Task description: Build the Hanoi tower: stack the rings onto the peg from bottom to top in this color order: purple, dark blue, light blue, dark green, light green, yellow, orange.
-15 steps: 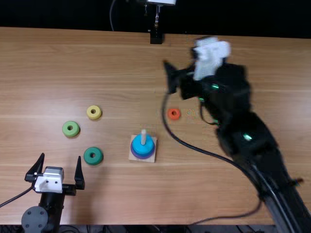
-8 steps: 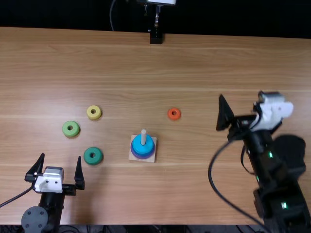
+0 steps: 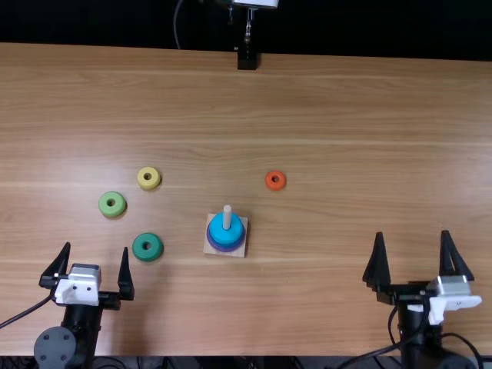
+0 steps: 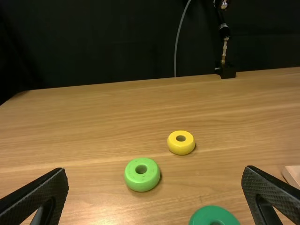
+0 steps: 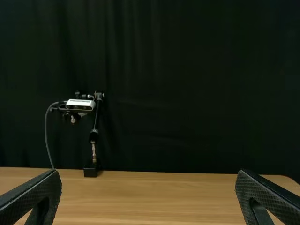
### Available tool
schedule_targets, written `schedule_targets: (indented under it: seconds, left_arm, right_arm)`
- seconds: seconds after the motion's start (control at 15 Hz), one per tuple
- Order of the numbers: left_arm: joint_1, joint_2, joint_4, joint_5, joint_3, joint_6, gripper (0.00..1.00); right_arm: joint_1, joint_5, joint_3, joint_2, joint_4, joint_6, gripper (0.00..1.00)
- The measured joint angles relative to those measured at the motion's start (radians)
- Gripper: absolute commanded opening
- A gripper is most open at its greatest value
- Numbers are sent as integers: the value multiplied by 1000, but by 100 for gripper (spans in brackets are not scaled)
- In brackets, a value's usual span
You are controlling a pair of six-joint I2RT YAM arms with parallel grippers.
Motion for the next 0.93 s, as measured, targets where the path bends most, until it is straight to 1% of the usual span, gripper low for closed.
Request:
schedule_targets:
  seconds: [0.13, 0.27, 0.73, 0.93]
  left_arm:
    - [0, 0, 0, 0, 0, 0, 100]
    - [0, 0, 0, 0, 0, 0, 100]
    - [0, 0, 0, 0, 0, 0, 100]
    - [0, 0, 0, 0, 0, 0, 100]
  right_arm:
    - [0, 0, -46, -109, 11, -2, 100]
    - [0, 0, -71, -172, 16, -3, 100]
    - [0, 0, -140, -172, 17, -2, 100]
    - [0, 0, -204, -172, 19, -2, 100]
